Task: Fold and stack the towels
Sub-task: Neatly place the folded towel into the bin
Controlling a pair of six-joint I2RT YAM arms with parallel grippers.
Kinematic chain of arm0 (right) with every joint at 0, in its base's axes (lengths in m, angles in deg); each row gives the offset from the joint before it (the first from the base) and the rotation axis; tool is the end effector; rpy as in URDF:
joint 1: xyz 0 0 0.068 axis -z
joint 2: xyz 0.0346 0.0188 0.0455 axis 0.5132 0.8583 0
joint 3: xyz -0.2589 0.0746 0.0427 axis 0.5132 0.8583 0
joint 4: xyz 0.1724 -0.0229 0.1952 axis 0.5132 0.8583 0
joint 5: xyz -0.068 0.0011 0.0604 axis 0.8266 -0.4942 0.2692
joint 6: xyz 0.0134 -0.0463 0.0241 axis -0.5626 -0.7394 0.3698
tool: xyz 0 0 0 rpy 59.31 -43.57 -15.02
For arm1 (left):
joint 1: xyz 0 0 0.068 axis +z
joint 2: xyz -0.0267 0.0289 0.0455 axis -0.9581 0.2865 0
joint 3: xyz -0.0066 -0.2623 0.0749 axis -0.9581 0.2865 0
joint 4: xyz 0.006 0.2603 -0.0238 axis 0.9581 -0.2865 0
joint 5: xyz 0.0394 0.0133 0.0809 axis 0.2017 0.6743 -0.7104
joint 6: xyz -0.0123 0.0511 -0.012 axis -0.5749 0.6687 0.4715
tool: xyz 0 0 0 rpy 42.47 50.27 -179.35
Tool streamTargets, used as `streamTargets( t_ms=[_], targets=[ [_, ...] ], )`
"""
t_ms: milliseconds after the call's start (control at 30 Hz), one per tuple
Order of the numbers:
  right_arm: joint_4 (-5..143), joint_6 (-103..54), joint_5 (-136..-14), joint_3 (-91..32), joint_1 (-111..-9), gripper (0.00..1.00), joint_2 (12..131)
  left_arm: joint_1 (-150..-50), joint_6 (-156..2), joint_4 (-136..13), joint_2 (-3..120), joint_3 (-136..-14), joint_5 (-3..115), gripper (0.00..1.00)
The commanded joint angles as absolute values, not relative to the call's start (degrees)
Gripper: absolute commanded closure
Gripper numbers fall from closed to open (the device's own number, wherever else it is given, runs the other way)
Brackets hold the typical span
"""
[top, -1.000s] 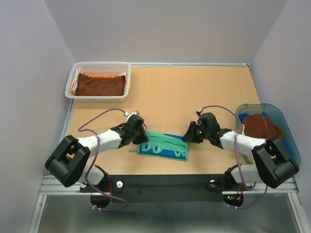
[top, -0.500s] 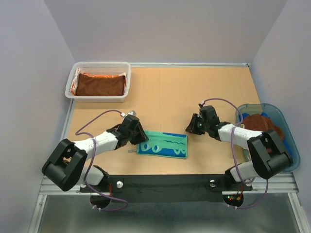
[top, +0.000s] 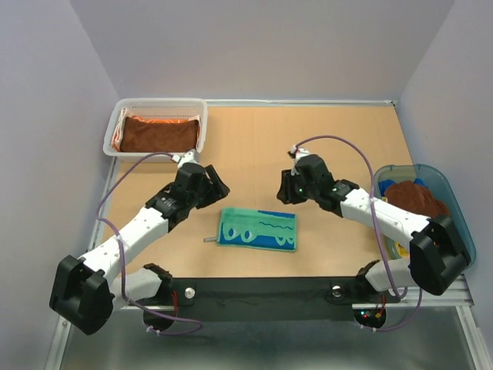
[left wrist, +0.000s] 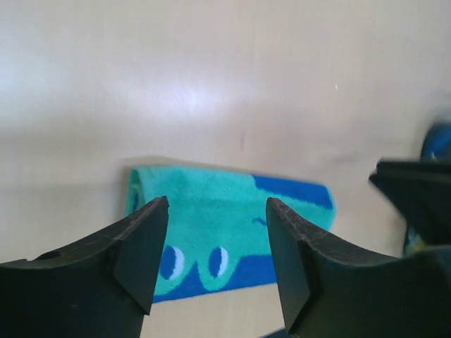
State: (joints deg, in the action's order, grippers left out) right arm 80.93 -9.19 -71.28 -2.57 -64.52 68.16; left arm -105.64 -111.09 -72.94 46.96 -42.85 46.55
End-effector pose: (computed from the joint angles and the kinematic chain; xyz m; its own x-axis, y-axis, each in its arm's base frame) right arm 0.2396 0.1623 0.2347 -0.7274 -0.0380 -0.6852 -0.3495 0.8798 0.3223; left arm 0.2062 -0.1293 0.2494 -0.6853 -0.4098 -0.6020 0.0404 0.8040 -0.5933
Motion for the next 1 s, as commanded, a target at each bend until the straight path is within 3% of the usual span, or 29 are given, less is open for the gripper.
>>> streamTargets(
  t_ms=[0, 200, 433, 733, 867, 967],
  targets=[
    [87.31, -7.41, -69.00, -4.64, -74.26, 0.60, 69.35, -100.44, -103.89, -81.49, 43.73, -44.81, 38.80, 0.30],
    [93.80, -3.44, -69.18, 0.01, -78.69, 0.57, 71.20, -96.29, -97.47, -81.68, 39.08, -42.61, 38.88, 0.30],
    [97.86, -4.49, -63.56, 2.39, -77.99, 0.40, 74.52, -95.59, -94.12, -76.58, 36.70, -39.18, 40.20, 0.29],
    [99.53, -7.04, -56.27, -4.02, -70.79, 0.40, 81.83, -95.32, -93.59, -76.40, 33.54, -38.92, 38.80, 0.29],
    [101.72, -11.51, -47.92, -9.89, -68.23, 0.40, 81.57, -95.32, -93.59, -76.40, 32.92, -38.92, 39.23, 0.29],
    [102.43, -14.51, -48.96, -12.01, -68.67, 0.40, 77.45, -95.24, -93.67, -76.84, 32.65, -39.09, 39.50, 0.28]
  ],
)
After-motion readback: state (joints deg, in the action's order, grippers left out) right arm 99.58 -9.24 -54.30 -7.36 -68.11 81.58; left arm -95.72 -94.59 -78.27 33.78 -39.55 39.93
